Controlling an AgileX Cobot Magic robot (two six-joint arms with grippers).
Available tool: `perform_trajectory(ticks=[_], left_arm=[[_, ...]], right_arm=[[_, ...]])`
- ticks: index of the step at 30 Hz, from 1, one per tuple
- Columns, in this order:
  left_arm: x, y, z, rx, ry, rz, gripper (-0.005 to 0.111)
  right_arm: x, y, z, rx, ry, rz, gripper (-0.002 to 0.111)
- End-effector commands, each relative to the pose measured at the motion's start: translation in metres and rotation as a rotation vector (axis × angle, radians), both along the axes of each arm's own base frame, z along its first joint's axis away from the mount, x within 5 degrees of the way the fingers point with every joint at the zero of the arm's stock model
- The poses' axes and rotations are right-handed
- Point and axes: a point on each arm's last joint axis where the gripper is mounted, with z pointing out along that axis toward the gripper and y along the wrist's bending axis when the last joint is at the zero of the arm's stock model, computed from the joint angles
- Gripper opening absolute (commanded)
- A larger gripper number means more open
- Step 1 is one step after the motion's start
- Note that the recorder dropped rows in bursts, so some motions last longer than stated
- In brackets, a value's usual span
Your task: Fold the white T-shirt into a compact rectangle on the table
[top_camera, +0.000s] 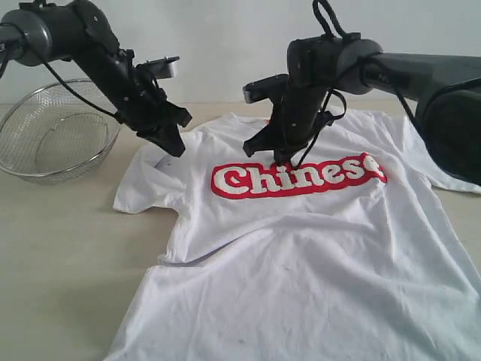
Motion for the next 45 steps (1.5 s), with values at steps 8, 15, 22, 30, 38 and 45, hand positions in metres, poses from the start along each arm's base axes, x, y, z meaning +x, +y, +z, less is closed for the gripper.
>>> perform_trajectory(ticks=[8,15,22,30,38,45], left_arm=[[-0.079,-0.024,0.008,-0.202,-0.019,-0.049,0.004],[-0.149,-0.028,0.021,-0.144,-0.090,-0.043,0.004],[-0.208,-0.017,0.016,-0.128,-0.054,-0.004,0.004],[-0.237,-0.013,0.015,-0.107,-0.091,0.051,0.004],[-0.267,-0.029,-0.009,-0.048,-0.057,0.014,0.004],[-0.294,-0.009,-0.038,0.038,0.023,0.133,0.004]], right_arm=[[-0.001,-0.009,0.011,-0.001,0.026,0.000,0.000],[-0.025,-0.014,0.053,-0.031,0.158,0.040,0.000],[-0.053,-0.016,0.093,0.015,0.147,0.041,0.000],[-0.162,-0.042,0.095,0.009,0.255,-0.072,0.000],[-0.242,-0.056,0.062,0.088,0.242,-0.151,0.000],[-0.256,-0.062,0.000,0.015,0.391,-0.148,0.000]])
